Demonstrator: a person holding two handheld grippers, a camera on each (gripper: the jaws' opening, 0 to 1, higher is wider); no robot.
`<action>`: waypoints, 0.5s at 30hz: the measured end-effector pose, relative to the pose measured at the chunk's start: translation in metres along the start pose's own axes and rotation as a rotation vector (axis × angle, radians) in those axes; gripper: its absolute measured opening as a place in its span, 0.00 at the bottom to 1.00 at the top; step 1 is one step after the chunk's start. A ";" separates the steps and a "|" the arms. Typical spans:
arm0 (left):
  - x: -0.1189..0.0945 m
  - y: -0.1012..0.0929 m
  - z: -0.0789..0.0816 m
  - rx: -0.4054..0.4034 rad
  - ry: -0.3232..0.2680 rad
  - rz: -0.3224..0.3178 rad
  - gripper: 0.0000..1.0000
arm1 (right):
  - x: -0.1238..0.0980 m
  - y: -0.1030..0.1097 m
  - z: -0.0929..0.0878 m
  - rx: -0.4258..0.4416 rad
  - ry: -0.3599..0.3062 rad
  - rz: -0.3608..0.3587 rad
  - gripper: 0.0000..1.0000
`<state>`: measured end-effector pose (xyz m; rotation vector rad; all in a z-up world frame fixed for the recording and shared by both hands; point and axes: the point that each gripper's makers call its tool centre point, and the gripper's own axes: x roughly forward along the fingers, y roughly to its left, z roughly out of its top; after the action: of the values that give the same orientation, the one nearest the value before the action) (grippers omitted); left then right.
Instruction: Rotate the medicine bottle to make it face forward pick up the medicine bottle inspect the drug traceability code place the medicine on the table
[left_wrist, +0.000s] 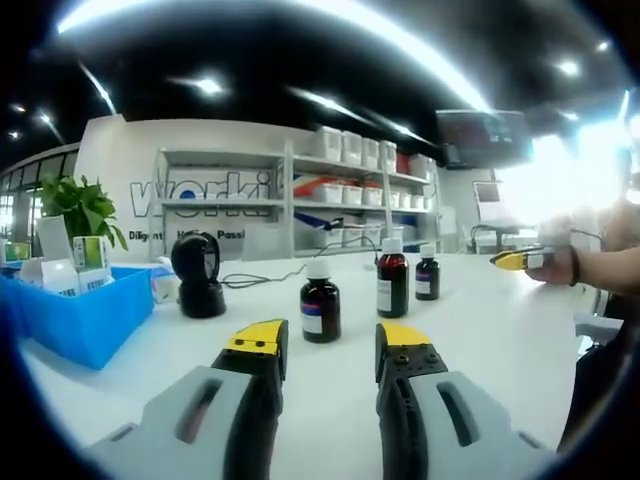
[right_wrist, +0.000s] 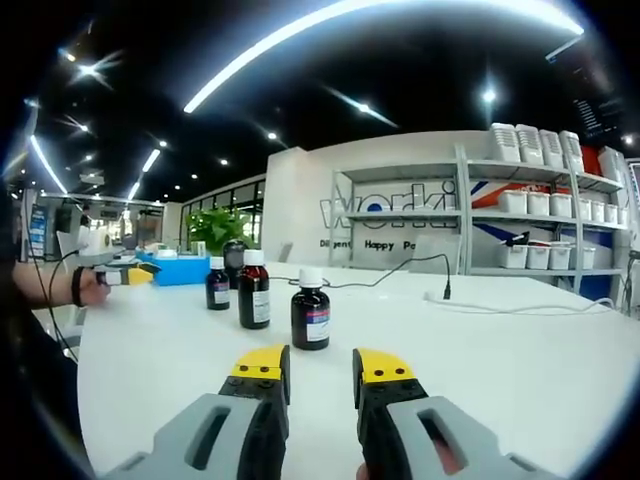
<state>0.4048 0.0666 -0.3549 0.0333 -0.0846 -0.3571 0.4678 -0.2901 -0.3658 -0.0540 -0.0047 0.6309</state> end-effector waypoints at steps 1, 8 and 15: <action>0.000 0.000 0.000 -0.003 0.001 -0.001 0.26 | 0.000 0.000 0.000 0.000 0.000 0.000 0.21; 0.001 -0.001 -0.002 -0.020 0.007 -0.003 0.23 | 0.000 0.000 0.000 -0.004 0.002 0.000 0.21; 0.001 0.000 -0.003 -0.018 0.008 -0.001 0.23 | 0.000 0.000 0.000 -0.004 0.001 -0.001 0.21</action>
<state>0.4055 0.0660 -0.3575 0.0168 -0.0732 -0.3591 0.4675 -0.2900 -0.3658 -0.0582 -0.0050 0.6304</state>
